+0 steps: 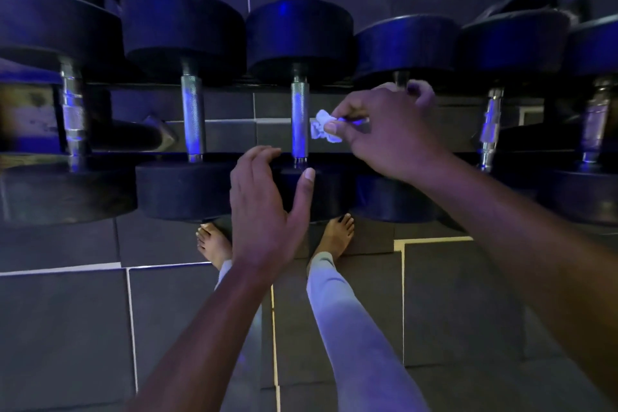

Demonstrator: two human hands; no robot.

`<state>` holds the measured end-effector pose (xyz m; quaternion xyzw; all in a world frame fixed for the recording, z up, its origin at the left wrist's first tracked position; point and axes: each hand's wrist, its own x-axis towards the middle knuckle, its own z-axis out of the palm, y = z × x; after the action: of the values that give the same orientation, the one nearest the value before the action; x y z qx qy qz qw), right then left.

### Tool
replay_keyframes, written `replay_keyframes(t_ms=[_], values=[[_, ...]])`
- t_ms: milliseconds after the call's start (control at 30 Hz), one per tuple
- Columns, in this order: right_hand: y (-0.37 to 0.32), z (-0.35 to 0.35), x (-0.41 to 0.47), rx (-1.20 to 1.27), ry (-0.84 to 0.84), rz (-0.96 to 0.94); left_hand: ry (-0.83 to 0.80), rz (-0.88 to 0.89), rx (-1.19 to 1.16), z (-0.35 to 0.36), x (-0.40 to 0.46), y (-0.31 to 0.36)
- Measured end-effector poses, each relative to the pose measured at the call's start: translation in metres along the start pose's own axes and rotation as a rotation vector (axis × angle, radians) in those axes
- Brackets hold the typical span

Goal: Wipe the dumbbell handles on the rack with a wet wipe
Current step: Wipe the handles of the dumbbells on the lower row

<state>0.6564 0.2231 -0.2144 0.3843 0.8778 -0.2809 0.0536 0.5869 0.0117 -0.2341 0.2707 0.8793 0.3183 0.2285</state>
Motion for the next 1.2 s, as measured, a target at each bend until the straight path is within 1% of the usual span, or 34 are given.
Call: replay_keyframes(t_ms=[100,233,400,500,600,667,767,833,900,1000,1133,1200], values=[[0.001,0.004,0.004,0.029,-0.048,-0.047,-0.013,-0.032,0.020,0.006,-0.008,-0.003],[-0.001,0.012,0.008,0.187,-0.178,-0.050,-0.034,-0.047,0.004,0.004,-0.013,-0.006],[-0.015,0.032,0.018,0.243,-0.237,-0.106,-0.051,-0.032,0.002,0.004,-0.009,-0.011],[-0.023,0.030,0.025,0.289,-0.253,-0.059,-0.066,-0.030,-0.002,0.001,-0.009,-0.014],[-0.022,0.023,0.027,0.358,-0.317,0.015,-0.083,-0.034,-0.013,-0.001,-0.008,-0.016],[-0.021,0.019,0.025,0.344,-0.317,-0.011,-0.091,-0.034,-0.011,-0.002,-0.008,-0.016],[-0.021,0.018,0.019,0.194,-0.230,-0.139,-0.097,-0.035,-0.016,-0.004,-0.008,-0.017],[-0.020,0.021,0.016,0.043,-0.209,-0.216,-0.100,-0.031,-0.019,-0.004,-0.008,-0.018],[-0.018,0.026,0.015,-0.160,-0.227,-0.336,-0.107,-0.025,-0.023,-0.004,-0.007,-0.020],[-0.014,0.036,0.015,-0.316,-0.256,-0.596,-0.112,-0.026,-0.042,-0.006,-0.009,-0.020],[-0.022,0.030,0.042,-0.490,-0.224,-0.723,-0.119,-0.028,-0.085,-0.006,-0.016,-0.023],[-0.029,0.039,0.044,-0.596,-0.324,-0.764,-0.125,-0.027,-0.080,-0.006,-0.020,-0.023]])
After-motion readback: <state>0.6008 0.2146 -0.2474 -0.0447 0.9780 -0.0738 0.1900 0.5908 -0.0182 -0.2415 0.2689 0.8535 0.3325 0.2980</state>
